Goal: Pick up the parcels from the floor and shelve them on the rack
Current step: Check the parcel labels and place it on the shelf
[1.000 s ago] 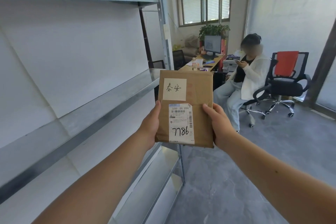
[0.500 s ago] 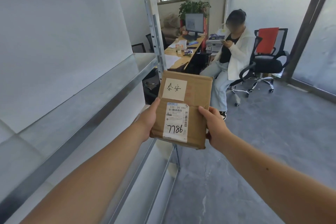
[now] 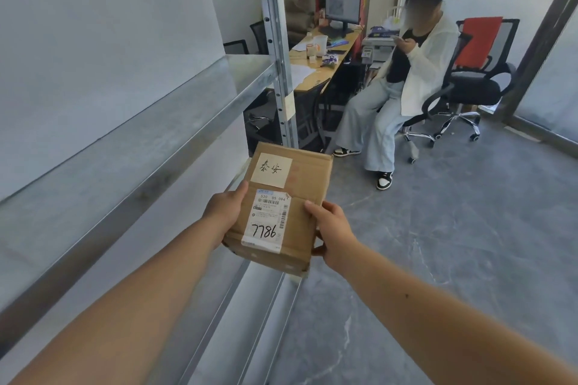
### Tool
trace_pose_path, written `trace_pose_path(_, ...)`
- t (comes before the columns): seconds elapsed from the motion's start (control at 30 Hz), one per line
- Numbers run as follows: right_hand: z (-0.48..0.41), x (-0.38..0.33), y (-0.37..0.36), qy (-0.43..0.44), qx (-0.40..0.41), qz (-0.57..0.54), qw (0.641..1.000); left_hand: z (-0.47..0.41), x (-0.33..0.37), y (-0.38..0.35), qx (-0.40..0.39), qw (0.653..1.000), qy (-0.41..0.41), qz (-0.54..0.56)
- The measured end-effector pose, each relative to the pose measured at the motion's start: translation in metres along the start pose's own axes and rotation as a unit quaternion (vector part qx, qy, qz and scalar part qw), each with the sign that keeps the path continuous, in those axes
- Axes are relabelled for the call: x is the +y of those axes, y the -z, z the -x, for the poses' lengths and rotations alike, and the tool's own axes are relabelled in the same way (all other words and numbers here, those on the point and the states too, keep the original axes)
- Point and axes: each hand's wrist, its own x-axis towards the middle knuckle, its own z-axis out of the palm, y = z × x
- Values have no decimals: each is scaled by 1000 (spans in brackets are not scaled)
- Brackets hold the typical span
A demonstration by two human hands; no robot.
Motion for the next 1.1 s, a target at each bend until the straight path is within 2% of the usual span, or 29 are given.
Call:
trace_pose_path(0.1, -13, 8, -18, -12, -10, 9, 1000, -15, -16, 5, 37, 998, -23, -37)
trace_pose_path(0.27, -34, 20, -43, -19, -14, 17, 1000, -38, -28, 17, 86, 977, -85, -178)
trace_pose_path(0.37, -40, 25, -56, -27, -21, 19, 999, -51, -37, 24, 103, 969, -121, -187)
trace_pose_path(0.53, -55, 32, -72, -40, -38, 16, 998, -63, -46, 27, 116, 961, -135, -213)
trace_pose_path(0.63, -63, 34, -78, -48, -35, 10, 998, -73, -50, 27, 109, 953, -179, -220)
trace_pose_path(0.77, -69, 39, -90, -59, -74, -1, 996, -87, -56, 33, 120, 936, -223, -244)
trace_pose_path(0.97, -73, 42, -109, -53, -86, -42, 994, -100, -57, 45, 121, 914, -230, -312)
trace_pose_path(1.1, -75, 42, -119, -48, -91, -40, 994, -102, -60, 40, 119, 912, -220, -326)
